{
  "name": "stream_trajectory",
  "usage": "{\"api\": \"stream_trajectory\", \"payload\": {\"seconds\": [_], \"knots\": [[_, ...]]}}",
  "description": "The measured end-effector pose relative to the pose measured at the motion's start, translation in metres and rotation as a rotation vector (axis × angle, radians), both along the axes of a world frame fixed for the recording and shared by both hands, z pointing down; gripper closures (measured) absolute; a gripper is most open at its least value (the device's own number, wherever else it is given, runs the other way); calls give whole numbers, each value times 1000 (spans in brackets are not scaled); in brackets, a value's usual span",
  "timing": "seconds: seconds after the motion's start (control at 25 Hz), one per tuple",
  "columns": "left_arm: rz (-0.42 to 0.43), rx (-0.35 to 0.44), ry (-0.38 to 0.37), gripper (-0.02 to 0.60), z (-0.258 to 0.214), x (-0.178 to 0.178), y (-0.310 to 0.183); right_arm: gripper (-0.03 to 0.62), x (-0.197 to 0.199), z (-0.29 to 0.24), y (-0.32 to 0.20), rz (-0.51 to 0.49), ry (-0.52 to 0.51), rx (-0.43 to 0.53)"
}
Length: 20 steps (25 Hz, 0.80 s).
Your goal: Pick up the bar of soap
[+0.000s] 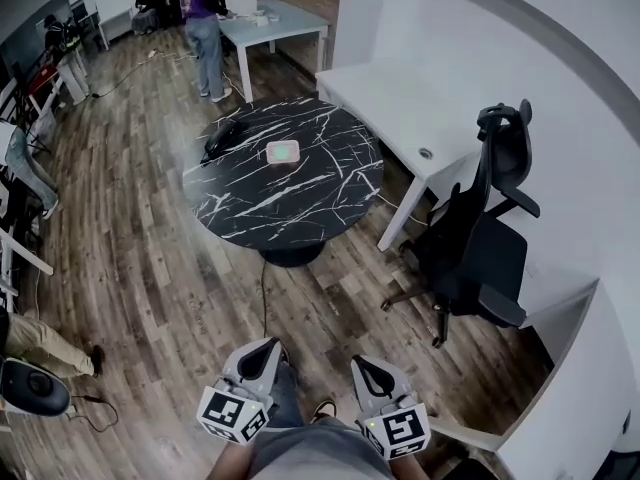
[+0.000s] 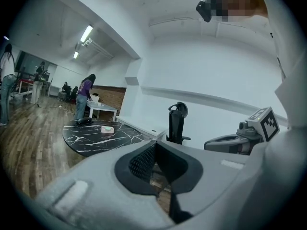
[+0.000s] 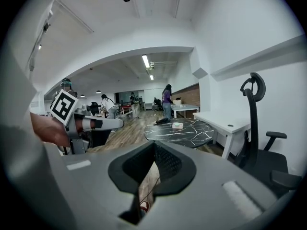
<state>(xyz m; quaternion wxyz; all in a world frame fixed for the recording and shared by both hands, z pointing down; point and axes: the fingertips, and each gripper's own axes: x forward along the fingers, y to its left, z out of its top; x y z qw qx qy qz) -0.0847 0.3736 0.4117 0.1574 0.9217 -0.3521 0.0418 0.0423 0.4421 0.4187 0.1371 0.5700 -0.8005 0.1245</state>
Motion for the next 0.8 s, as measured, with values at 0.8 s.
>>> {"api": "stream_trajectory", "payload": {"seconds": [0.8], "knots": [[24, 18, 50, 583, -5, -73, -184, 592, -82, -17, -183, -15, 69, 24]]}}
